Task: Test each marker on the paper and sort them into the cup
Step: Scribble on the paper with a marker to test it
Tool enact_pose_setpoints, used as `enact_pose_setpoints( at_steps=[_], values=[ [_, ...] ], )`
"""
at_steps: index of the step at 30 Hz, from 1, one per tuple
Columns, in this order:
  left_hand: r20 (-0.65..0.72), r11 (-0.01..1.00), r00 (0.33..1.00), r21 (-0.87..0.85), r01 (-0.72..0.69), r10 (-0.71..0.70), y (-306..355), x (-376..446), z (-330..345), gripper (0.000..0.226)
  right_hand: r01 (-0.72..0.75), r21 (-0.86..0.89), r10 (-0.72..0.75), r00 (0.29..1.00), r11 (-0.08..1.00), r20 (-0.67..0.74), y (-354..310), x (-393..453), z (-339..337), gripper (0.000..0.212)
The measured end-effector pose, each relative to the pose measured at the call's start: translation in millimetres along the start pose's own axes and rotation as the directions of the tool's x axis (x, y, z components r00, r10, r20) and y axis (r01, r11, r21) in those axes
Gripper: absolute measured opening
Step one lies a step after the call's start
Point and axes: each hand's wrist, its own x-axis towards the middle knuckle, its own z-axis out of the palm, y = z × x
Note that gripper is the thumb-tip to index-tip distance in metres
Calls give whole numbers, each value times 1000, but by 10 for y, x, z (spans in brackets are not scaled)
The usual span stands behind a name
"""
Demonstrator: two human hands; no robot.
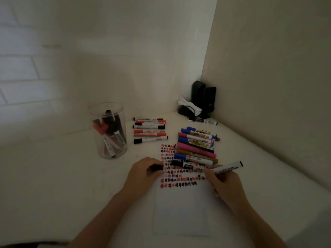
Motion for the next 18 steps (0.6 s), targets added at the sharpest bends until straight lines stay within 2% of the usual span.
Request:
enact_pose_setpoints(
  at_steps=[3,6,11,18],
  values=[
    [-2,1000,1000,26,-12,12,-52,-9,18,19,9,-66,-15,995,998,-94,112,45,59,32],
    [-16,999,1000,29,-22,23,-53,-6,19,20,22,-144,-37,994,989,-102,136,48,86,30],
    [-22,999,1000,42,-8,9,-51,-13,17,21,80,-125,-97,986,989,-136,125,3,65,27],
    [-26,998,999,56,31,-30,-48,-11,20,21,75,-97,-86,991,992,-107,109,-2,54,27]
  ],
)
